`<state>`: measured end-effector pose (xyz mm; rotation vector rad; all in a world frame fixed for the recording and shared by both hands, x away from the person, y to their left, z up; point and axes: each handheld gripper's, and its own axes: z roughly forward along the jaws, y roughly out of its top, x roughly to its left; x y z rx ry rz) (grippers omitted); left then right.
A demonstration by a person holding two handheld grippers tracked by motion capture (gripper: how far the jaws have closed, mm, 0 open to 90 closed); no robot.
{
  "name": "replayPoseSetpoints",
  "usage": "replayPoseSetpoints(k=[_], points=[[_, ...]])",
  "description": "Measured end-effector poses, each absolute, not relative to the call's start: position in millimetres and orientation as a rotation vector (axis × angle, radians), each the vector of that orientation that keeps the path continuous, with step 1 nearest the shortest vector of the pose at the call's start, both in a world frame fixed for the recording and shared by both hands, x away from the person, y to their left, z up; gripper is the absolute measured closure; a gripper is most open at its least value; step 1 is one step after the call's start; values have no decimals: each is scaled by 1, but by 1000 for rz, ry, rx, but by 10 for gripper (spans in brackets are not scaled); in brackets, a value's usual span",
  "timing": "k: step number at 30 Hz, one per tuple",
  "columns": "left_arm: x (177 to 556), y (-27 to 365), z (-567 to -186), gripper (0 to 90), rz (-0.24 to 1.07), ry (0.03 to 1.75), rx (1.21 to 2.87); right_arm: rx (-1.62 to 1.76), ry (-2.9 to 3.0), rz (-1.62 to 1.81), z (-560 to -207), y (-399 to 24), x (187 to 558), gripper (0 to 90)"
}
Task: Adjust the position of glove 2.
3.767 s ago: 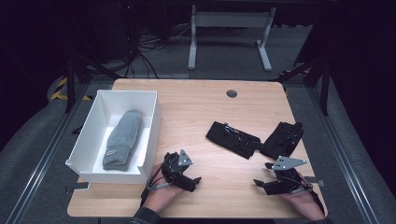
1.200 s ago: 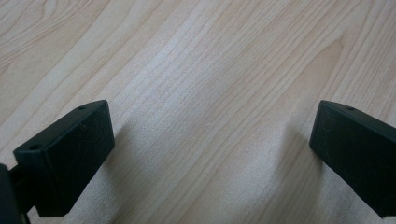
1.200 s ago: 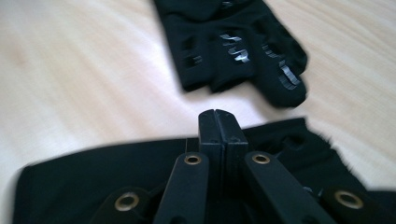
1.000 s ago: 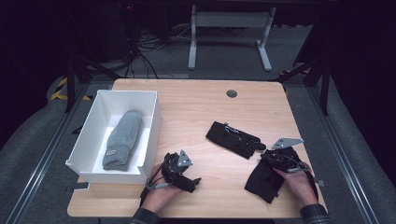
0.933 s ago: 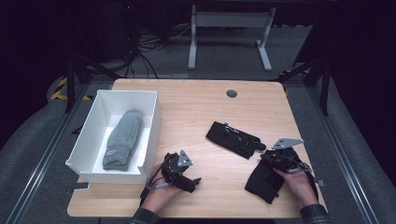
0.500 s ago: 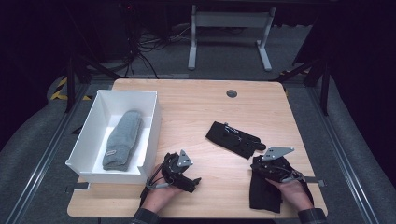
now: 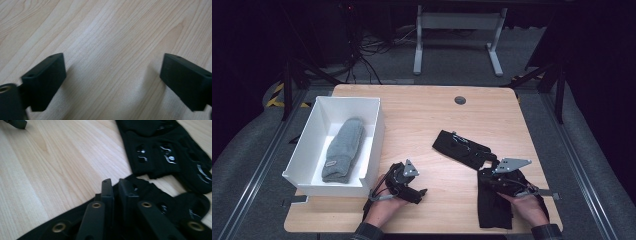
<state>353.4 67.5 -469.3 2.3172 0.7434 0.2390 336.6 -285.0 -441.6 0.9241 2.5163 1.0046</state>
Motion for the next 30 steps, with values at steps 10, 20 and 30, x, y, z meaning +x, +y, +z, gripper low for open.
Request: replayPoseSetpoints(k=[10, 20, 30], points=[[385, 53, -450, 810, 124, 692, 2276, 973, 2451, 1023, -444, -295, 342, 492], [432, 17, -440, 900, 154, 653, 2287, 971, 2461, 1039, -445, -294, 343, 400], [476, -2, -433, 900, 179, 659, 2251, 962, 2446, 1043, -445, -294, 343, 379]])
